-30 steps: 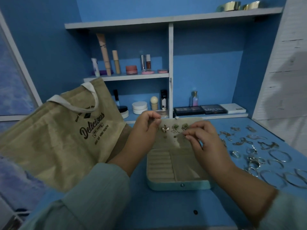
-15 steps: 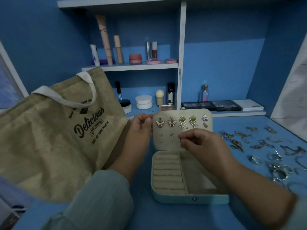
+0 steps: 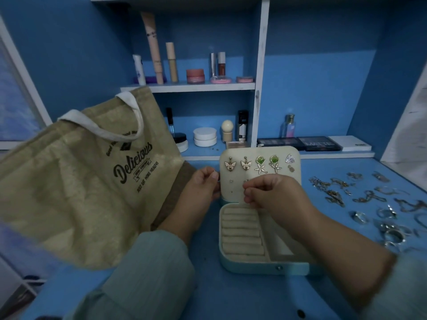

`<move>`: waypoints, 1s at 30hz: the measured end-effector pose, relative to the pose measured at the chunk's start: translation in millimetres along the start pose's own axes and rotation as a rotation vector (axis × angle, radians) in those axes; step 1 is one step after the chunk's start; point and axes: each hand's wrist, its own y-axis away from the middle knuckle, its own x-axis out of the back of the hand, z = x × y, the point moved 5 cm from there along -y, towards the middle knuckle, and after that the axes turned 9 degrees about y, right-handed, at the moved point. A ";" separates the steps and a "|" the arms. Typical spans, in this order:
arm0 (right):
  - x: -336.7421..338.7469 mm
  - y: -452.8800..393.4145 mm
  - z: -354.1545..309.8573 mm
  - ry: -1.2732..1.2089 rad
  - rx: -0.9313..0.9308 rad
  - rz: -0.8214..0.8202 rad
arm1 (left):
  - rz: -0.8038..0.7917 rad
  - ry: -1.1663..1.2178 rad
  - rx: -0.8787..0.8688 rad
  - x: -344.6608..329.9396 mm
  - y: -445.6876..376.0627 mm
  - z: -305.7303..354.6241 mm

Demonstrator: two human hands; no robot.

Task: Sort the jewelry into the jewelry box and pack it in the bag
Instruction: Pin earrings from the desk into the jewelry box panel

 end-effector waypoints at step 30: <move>-24.3 -13.5 -2.1 0.552 0.204 0.145 | -0.065 -0.286 0.118 7.3 0.6 7.1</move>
